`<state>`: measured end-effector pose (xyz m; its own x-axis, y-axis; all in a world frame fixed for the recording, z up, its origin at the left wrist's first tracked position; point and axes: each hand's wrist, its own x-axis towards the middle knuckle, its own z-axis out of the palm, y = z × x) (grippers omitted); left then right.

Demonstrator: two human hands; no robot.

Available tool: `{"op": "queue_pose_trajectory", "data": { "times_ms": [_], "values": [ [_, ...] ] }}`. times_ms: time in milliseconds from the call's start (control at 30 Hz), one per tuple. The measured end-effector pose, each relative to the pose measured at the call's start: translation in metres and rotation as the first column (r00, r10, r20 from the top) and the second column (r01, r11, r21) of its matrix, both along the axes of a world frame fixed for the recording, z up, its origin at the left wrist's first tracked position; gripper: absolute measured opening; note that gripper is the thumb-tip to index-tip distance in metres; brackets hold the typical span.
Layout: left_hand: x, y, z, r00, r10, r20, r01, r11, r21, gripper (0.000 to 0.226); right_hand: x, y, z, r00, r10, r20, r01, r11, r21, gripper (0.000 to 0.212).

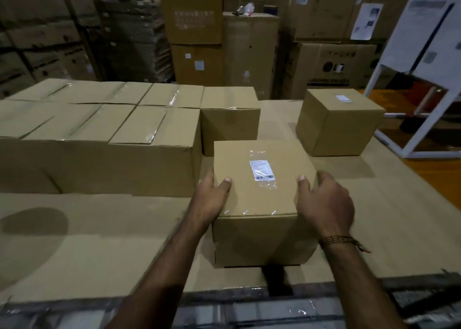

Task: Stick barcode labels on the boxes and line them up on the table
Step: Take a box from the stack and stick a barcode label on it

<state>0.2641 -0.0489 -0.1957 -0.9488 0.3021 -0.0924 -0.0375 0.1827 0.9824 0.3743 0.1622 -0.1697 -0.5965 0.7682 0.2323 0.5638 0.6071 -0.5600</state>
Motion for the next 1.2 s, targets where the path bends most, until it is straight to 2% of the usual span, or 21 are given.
{"op": "queue_pose_trajectory", "data": {
  "times_ms": [133, 433, 667, 833, 1033, 1200],
  "values": [
    [0.006, -0.049, 0.003, 0.998, 0.059, 0.002, -0.059, 0.998, 0.024, 0.030, -0.005, -0.044, -0.003, 0.998, 0.061, 0.010, -0.061, 0.998, 0.016, 0.038],
    [0.015, -0.142, 0.010, 0.983, 0.184, -0.011, -0.184, 0.982, -0.041, 0.035, -0.019, -0.132, -0.006, 0.989, 0.145, 0.032, -0.146, 0.989, 0.035, 0.037],
    [0.012, -0.223, -0.007, 0.978, 0.208, 0.007, -0.207, 0.976, -0.069, 0.035, -0.024, -0.213, -0.022, 0.976, 0.191, 0.101, -0.201, 0.975, 0.099, 0.046],
    [-0.017, -0.298, -0.013, 0.983, 0.183, -0.012, -0.183, 0.978, -0.097, 0.038, -0.047, -0.287, -0.029, 0.980, 0.182, 0.079, -0.190, 0.976, 0.109, 0.045],
    [-0.047, -0.376, -0.014, 0.987, 0.160, 0.000, -0.159, 0.982, -0.099, 0.037, -0.073, -0.364, -0.033, 0.987, 0.149, 0.060, -0.153, 0.986, 0.064, 0.040],
    [-0.058, -0.410, -0.012, 0.989, 0.145, -0.001, -0.144, 0.983, -0.113, 0.040, -0.081, -0.397, -0.037, 0.989, 0.139, 0.056, -0.141, 0.989, 0.044, 0.040]
  ]
}}
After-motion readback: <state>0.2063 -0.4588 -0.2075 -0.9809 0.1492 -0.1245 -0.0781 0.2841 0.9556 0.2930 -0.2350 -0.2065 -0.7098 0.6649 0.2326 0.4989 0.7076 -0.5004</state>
